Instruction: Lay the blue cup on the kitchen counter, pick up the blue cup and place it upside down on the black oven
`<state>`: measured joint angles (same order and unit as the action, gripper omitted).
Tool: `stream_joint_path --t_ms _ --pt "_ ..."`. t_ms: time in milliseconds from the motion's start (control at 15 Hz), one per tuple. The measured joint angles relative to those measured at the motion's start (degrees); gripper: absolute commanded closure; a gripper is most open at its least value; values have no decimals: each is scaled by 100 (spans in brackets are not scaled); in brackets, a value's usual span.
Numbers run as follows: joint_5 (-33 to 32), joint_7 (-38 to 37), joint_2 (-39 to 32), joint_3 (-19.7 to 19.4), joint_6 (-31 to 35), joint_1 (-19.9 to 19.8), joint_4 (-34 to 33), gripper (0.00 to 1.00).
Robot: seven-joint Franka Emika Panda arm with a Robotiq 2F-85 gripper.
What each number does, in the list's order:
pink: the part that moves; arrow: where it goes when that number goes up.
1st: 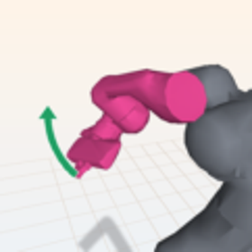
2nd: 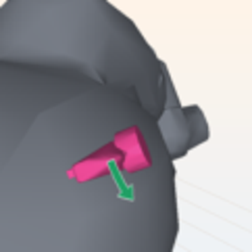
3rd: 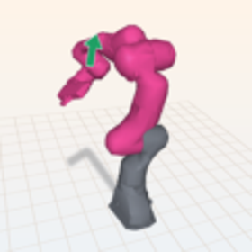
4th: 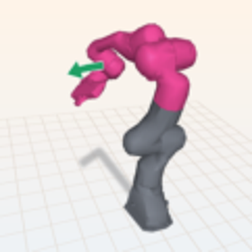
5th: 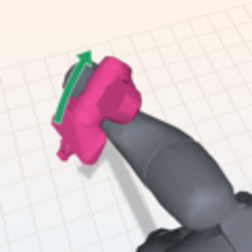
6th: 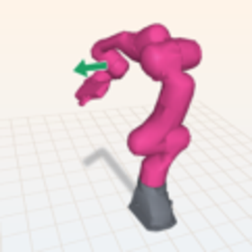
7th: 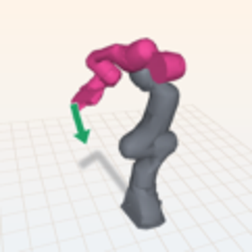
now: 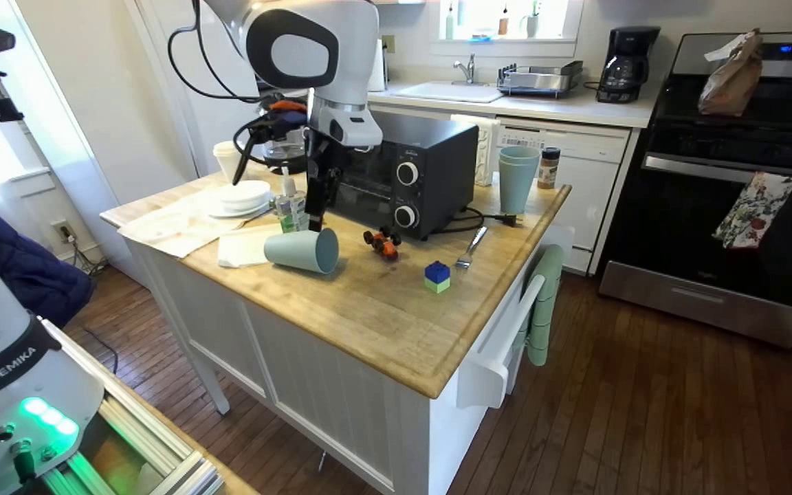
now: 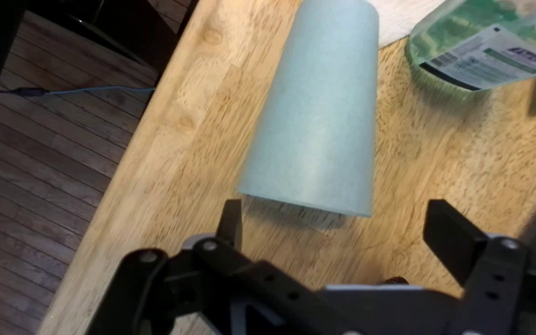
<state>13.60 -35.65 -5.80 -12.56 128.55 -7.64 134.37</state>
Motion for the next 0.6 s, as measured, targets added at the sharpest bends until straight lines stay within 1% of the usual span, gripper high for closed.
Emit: stream_joint_path --t_ms 267,600 --pt "-269 -525 155 149 98 72 286 0" --pt "-251 -632 199 353 260 115 664 0"
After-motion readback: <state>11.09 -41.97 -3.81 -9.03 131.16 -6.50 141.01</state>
